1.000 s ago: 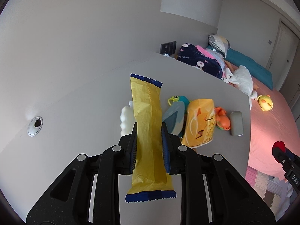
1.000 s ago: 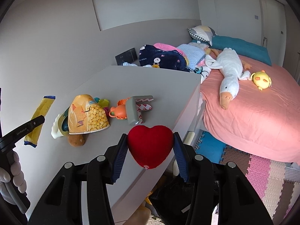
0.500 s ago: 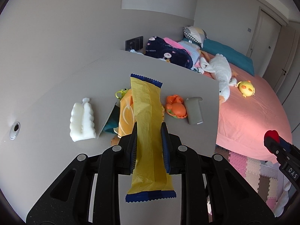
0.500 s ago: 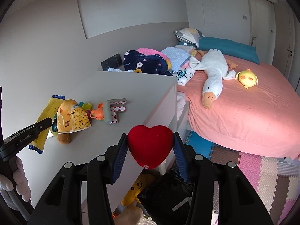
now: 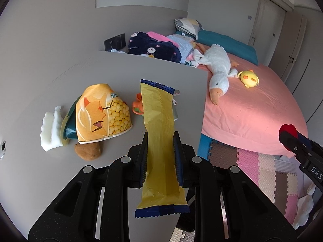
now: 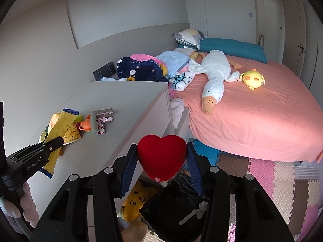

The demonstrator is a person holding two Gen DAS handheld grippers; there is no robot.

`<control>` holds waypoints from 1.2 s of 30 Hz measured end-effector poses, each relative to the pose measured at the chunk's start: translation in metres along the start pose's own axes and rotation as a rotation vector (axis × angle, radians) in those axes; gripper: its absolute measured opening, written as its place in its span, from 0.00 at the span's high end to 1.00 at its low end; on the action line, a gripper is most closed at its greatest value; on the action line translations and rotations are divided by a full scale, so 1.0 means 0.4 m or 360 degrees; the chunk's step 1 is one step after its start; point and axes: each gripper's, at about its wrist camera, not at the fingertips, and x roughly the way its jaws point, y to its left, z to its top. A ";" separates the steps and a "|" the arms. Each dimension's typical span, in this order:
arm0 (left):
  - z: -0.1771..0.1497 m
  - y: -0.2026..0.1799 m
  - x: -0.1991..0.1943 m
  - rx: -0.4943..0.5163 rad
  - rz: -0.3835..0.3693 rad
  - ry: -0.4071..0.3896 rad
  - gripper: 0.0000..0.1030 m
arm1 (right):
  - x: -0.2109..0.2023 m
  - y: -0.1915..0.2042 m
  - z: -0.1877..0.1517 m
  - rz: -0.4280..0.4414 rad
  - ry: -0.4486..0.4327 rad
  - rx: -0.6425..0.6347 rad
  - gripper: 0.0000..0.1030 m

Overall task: Collect trash
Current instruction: 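Carry the wrapper and heart over the black trash bin and open both tools, then move both open tools back over the desk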

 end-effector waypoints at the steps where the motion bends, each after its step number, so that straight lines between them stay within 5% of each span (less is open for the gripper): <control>1: -0.001 -0.011 0.003 0.0009 -0.0011 0.0005 0.79 | -0.003 -0.007 -0.002 -0.0010 -0.0002 0.0008 0.52; 26: -0.056 -0.223 0.103 0.0287 -0.0280 0.0249 0.77 | 0.010 -0.170 -0.014 -0.0231 0.0054 0.0218 0.50; 27: -0.058 -0.229 0.107 0.0295 -0.0287 0.0263 0.65 | 0.013 -0.174 -0.014 -0.0254 0.0059 0.0232 0.42; 28: -0.061 -0.233 0.107 0.0302 -0.0276 0.0259 0.35 | 0.010 -0.181 -0.016 -0.0277 0.0044 0.0254 0.38; 30: -0.066 -0.237 0.091 0.0322 -0.0203 0.0175 0.08 | -0.002 -0.195 -0.018 -0.0304 -0.0005 0.0296 0.30; 36: -0.057 -0.217 0.065 0.0334 -0.0163 0.0114 0.08 | -0.012 -0.225 -0.018 -0.0281 -0.0019 0.0369 0.30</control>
